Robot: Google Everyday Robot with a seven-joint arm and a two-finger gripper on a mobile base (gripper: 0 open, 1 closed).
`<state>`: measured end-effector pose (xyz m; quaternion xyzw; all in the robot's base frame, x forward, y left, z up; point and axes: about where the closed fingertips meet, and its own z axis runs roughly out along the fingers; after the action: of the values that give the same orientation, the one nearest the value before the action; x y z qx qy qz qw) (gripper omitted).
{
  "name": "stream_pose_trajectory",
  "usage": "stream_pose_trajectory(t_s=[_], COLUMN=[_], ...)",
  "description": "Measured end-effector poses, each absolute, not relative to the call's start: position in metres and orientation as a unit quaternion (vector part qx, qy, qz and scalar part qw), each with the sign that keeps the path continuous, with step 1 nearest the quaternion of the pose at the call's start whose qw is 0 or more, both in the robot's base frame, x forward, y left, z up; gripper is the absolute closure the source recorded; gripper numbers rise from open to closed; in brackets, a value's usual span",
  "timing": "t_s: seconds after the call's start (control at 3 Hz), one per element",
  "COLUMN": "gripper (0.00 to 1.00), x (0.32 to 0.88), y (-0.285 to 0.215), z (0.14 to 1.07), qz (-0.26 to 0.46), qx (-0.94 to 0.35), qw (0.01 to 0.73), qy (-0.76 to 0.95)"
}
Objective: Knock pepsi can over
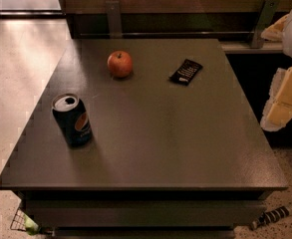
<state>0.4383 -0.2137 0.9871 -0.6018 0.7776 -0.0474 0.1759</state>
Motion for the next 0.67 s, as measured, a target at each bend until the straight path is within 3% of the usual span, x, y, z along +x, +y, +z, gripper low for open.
stream_pose_trajectory(t_s=[0.67], gripper=[0.00], x=[0.446], y=[-0.191], z=[0.984], qz=[-0.018], qx=[-0.605], qw=[0.212], qy=[0.767])
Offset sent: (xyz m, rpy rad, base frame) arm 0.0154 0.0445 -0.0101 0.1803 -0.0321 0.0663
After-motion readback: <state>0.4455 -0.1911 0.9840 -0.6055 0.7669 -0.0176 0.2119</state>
